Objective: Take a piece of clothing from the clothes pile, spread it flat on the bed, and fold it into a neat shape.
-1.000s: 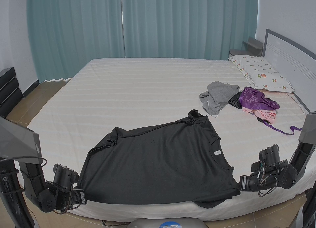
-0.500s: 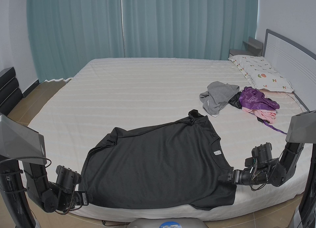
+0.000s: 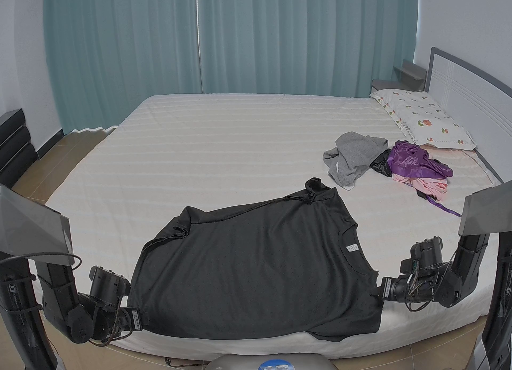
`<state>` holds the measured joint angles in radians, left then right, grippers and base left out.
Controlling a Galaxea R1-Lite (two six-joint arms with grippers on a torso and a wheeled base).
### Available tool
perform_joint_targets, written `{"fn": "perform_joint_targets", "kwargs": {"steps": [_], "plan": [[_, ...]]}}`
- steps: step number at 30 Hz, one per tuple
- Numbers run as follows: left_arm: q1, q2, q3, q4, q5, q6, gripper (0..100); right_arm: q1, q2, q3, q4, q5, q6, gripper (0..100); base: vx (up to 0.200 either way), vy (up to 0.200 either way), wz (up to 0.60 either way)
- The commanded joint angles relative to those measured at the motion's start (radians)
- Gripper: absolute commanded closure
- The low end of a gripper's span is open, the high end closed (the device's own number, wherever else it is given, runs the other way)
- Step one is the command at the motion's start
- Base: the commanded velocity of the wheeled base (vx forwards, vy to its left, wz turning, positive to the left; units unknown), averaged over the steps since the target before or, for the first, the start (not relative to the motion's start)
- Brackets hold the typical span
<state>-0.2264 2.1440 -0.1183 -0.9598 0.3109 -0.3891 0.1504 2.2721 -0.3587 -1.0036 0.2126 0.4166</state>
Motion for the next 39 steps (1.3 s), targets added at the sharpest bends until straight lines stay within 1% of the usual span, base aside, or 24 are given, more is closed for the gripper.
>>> {"fn": "perform_joint_targets", "kwargs": {"steps": [1, 6, 10, 13, 14, 18, 21, 24, 30, 35, 39], "plan": [[0.004, -0.009, -0.007, 0.0, -0.001, 0.0, 0, -0.032, -0.029, 0.046, -0.007, 0.002, -0.007, 100, 0.0, 0.0, 0.0], [0.013, -0.026, -0.015, 0.0, -0.004, -0.002, 0, -0.043, -0.031, 0.092, -0.009, 0.002, -0.009, 100, 0.0, 0.0, 0.0], [0.015, -0.03, -0.029, 0.0, -0.007, -0.034, 0, -0.045, -0.029, 0.098, -0.023, 0.002, -0.009, 100, 0.0, 0.0, 0.0], [0.015, -0.03, -0.035, 0.0, -0.007, -0.04, 0, -0.055, -0.029, 0.115, -0.049, 0.002, -0.01, 100, 0.0, 0.0, 0.0], [0.015, -0.03, -0.035, 0.0, -0.009, -0.04, 0, -0.061, -0.028, 0.126, -0.061, 0.004, -0.013, 0, 0.0, 0.0, 0.0], [0.015, -0.033, -0.043, -0.004, -0.012, -0.042, 0, -0.063, -0.026, 0.136, -0.073, 0.014, -0.019, 0, 0.0, 0.0, 0.0], [0.016, -0.049, -0.038, -0.033, -0.038, -0.042, 0, -0.065, -0.051, 0.141, -0.082, 0.024, -0.004, 0, 0.0, 0.0, 0.0], [0.021, -0.078, -0.044, -0.045, -0.067, -0.043, 0, -0.065, -0.085, 0.155, -0.084, 0.047, 0.025, 0, 0.0, 0.0, 0.0], [0.019, -0.098, -0.061, -0.054, -0.085, -0.047, 0, -0.065, -0.135, 0.164, -0.086, 0.097, 0.103, 0, 0.0, 0.0, 0.0], [0.015, -0.096, -0.092, -0.068, -0.088, -0.119, 0, -0.065, -0.137, 0.165, -0.086, 0.099, 0.106, 0, 0.0, 0.0, 0.0], [0.013, -0.096, -0.093, -0.07, -0.088, -0.126, 0, -0.065, -0.137, 0.167, -0.086, 0.099, 0.108, 0, 0.0, 0.0, 0.0]]}}
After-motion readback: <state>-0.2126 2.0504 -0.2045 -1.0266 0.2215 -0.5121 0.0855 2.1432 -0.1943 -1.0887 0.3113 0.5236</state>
